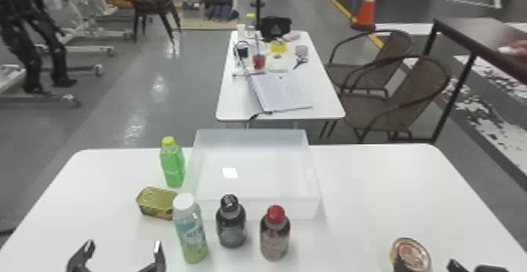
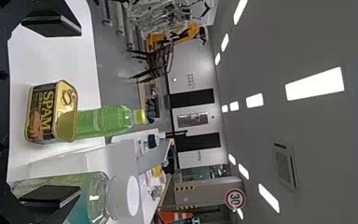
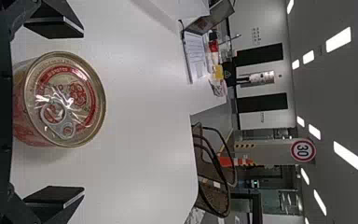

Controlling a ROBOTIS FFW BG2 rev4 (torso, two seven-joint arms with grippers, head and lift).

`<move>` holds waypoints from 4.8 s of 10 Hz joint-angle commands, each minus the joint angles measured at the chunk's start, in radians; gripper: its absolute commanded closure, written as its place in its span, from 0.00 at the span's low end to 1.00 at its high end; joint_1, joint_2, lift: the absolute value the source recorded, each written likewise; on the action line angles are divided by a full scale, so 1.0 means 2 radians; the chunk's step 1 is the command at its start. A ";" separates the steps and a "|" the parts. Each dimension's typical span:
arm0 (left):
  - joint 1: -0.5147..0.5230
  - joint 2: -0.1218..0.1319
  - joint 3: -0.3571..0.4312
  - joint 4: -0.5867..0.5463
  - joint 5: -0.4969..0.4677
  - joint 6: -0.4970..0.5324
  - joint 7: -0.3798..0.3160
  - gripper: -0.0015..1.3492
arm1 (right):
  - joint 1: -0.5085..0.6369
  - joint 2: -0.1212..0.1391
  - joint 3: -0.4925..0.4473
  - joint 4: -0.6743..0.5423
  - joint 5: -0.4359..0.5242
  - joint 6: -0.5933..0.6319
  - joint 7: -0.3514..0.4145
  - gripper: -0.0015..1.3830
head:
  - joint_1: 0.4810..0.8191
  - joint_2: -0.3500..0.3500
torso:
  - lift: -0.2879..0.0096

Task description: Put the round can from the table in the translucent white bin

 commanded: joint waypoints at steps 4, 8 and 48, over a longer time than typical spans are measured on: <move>-0.003 -0.001 0.001 0.006 0.005 -0.009 -0.003 0.08 | -0.032 0.000 0.000 0.031 0.012 0.010 0.000 0.08 | 0.20 0.50 | 0.63; -0.003 -0.001 0.001 0.009 0.010 -0.013 -0.006 0.08 | -0.038 -0.001 0.001 0.049 0.008 0.016 0.000 0.08 | 0.20 0.50 | 0.63; -0.036 -0.001 -0.009 0.052 0.043 -0.023 -0.026 0.08 | -0.390 -0.056 0.263 0.289 -0.178 0.090 0.153 0.61 | 0.20 0.50 | 0.63</move>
